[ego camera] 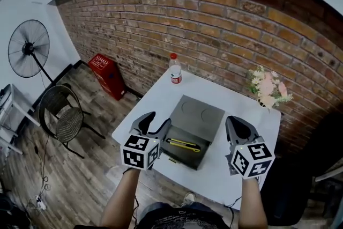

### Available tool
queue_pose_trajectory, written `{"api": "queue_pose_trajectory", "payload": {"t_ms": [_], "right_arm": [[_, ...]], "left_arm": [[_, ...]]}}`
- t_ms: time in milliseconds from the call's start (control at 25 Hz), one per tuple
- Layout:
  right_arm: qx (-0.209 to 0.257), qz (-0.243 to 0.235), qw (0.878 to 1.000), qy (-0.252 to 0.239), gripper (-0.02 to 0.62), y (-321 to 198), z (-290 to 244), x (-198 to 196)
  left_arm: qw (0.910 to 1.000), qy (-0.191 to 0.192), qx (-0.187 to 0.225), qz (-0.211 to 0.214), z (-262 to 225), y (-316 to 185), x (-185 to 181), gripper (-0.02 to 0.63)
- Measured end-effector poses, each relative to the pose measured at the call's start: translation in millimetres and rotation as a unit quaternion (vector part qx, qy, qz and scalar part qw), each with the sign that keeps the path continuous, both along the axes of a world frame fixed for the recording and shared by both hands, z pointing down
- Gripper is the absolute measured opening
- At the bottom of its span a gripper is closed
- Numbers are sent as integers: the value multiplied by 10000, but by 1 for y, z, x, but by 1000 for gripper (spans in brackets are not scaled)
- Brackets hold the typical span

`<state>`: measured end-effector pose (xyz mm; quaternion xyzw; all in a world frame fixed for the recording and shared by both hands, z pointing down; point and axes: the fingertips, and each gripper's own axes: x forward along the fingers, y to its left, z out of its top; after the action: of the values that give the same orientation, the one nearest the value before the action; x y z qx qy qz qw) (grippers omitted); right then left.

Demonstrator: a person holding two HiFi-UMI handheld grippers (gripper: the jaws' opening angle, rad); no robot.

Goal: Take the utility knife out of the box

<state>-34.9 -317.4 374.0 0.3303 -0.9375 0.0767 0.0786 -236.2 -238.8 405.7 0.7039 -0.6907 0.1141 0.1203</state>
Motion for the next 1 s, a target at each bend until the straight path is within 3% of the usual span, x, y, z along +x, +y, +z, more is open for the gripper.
{"api": "queue_pose_trajectory", "payload": {"t_ms": [240,480,680,1000], "right_arm": [[-13,320,9994,137,18,-4,7,2],[-5,888,9959,144,18,0,6,-2],[-21,1318,9911,176,18,11,8,-5],[-58,1860,9821,300,18,26,14,-3]], "left_arm": [[9953,-286,-143,915,10,-25,18,241],[9754,-514,-470,2091,35,-37,31,241],[9501,-716,-770,2936,60,-38,44,241],[8965,-943,-1298,4129,102,-28,66,253]]}}
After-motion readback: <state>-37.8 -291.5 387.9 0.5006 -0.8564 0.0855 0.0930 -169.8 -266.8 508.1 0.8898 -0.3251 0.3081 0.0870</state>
